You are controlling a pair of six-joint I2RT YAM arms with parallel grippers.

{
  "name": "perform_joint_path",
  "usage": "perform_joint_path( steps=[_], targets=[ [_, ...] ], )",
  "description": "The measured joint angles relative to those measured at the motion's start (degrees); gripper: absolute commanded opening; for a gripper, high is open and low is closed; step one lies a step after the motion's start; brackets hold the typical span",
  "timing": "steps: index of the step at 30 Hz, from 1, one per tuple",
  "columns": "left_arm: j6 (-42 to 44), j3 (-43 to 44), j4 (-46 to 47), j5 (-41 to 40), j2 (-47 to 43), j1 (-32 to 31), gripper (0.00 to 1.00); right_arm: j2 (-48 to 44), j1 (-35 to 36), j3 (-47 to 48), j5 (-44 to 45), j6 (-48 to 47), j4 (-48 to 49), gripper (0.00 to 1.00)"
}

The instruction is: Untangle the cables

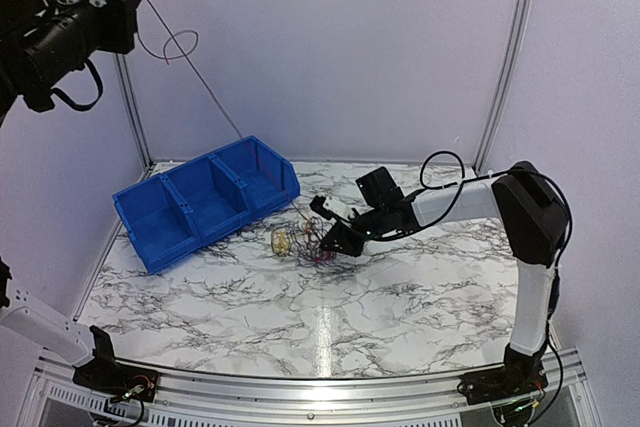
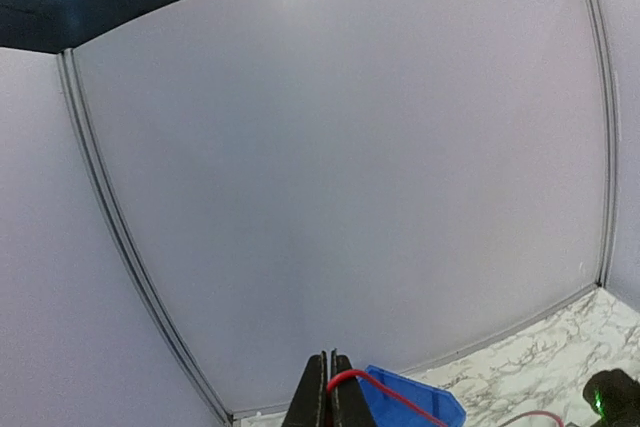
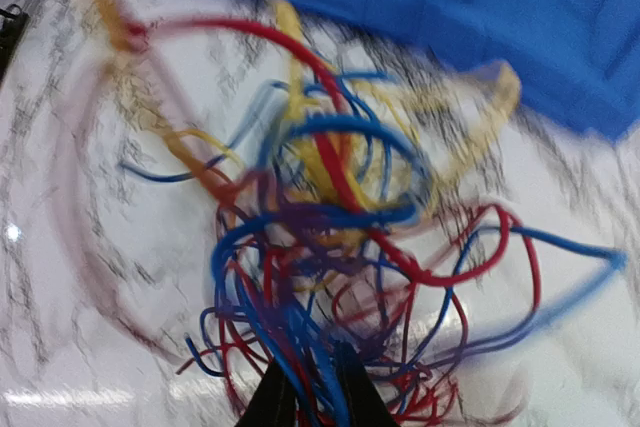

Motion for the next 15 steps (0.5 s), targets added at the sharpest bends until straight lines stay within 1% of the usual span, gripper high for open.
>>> perform_joint_path(
  steps=[2,3,5,7,9,10,13,15],
  targets=[
    [0.1,0.5,3.0,-0.7,-1.4,0.0,0.00,0.8,-2.6,-2.4,1.9,0.2,-4.1,0.30],
    [0.2,0.8,4.0,-0.9,-2.2,0.0,0.00,1.3,-3.4,-3.3,2.4,0.3,-5.8,0.31],
    [0.6,1.6,5.7,-1.3,-4.1,0.0,0.00,2.2,-5.2,-4.1,2.6,0.4,-8.0,0.30],
    [0.7,2.4,7.6,-1.9,-5.4,0.0,0.00,2.1,-5.7,-3.6,4.0,0.4,-9.0,0.23],
    [0.7,2.6,8.5,-2.3,-6.1,0.0,0.00,2.1,-5.9,-3.5,4.6,0.3,-9.3,0.19],
    [0.7,2.8,8.7,-2.6,-6.3,0.0,0.00,2.1,-5.9,-3.5,4.8,0.3,-9.5,0.18],
    [1.4,4.2,9.4,-3.0,-5.8,0.0,0.00,2.1,-6.0,-3.3,5.4,0.4,-9.7,0.22],
    [2.7,5.0,10.6,-3.4,-5.2,-0.1,0.00,2.1,-6.1,-3.1,5.5,0.5,-10.1,0.22]
  ],
)
